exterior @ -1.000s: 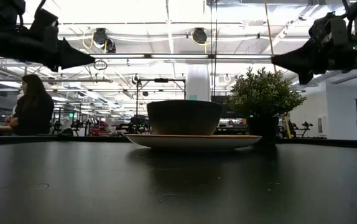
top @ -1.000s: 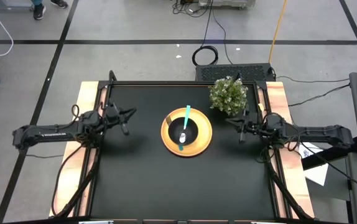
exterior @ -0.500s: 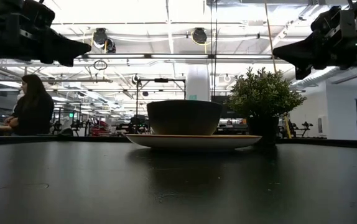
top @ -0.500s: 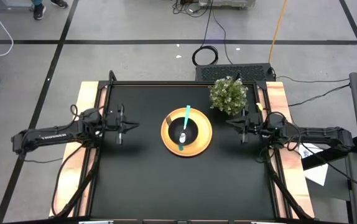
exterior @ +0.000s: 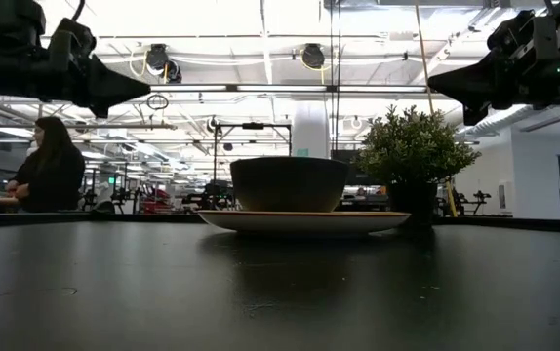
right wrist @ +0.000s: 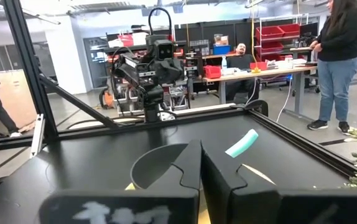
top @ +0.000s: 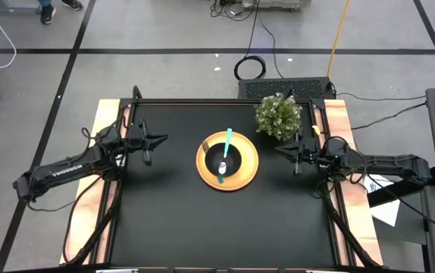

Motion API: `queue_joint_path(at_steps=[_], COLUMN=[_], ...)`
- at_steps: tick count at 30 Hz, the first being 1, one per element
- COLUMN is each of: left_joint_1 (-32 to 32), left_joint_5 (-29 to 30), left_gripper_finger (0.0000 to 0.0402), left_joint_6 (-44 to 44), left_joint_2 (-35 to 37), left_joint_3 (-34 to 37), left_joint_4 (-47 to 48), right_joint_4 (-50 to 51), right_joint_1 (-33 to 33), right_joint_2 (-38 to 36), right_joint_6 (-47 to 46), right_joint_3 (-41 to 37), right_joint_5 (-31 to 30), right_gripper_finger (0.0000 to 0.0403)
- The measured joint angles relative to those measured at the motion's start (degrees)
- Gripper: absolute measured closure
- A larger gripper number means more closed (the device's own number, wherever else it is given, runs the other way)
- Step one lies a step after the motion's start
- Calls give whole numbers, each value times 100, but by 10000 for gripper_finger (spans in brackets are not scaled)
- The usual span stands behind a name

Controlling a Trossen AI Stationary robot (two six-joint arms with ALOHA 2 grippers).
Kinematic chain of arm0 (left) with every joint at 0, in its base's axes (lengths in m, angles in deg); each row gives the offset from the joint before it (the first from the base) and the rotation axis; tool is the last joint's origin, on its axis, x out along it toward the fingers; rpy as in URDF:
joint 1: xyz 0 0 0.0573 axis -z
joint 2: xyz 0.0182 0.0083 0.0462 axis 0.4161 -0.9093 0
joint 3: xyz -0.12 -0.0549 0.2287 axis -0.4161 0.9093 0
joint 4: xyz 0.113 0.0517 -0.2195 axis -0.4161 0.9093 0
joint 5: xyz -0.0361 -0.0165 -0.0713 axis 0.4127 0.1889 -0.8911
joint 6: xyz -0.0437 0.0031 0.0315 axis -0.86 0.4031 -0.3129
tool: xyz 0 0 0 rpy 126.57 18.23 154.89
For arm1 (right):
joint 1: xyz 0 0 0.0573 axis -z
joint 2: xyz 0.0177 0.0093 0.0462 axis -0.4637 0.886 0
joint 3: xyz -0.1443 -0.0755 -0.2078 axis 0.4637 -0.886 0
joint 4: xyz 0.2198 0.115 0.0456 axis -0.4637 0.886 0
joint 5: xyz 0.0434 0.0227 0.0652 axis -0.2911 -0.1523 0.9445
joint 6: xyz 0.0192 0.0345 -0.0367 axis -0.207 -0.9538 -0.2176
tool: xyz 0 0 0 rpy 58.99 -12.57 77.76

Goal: Set table place
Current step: Adjust the black bowl on the yellow plate

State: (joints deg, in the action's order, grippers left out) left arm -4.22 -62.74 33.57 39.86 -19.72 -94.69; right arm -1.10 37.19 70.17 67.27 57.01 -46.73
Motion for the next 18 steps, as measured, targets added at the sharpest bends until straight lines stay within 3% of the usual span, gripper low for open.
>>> queue_joint_path(at_steps=[5,11,18], left_joint_1=[-161,-170,-165], left_joint_5=[-549,-776,-1862], left_gripper_finger=[371,371,371], left_joint_6=[-119,-39,-2], left_joint_2=[0,-2,0], left_joint_3=[307,492,492], left_joint_4=[-251,-367,-705], right_joint_4=[117,211,32], right_joint_1=[0,-2,-7], right_joint_2=[0,2,2], right_joint_6=[-7,-46,9], right_joint_3=[0,-2,-3], right_joint_5=[0,4,431], right_gripper_finger=[403,403,403])
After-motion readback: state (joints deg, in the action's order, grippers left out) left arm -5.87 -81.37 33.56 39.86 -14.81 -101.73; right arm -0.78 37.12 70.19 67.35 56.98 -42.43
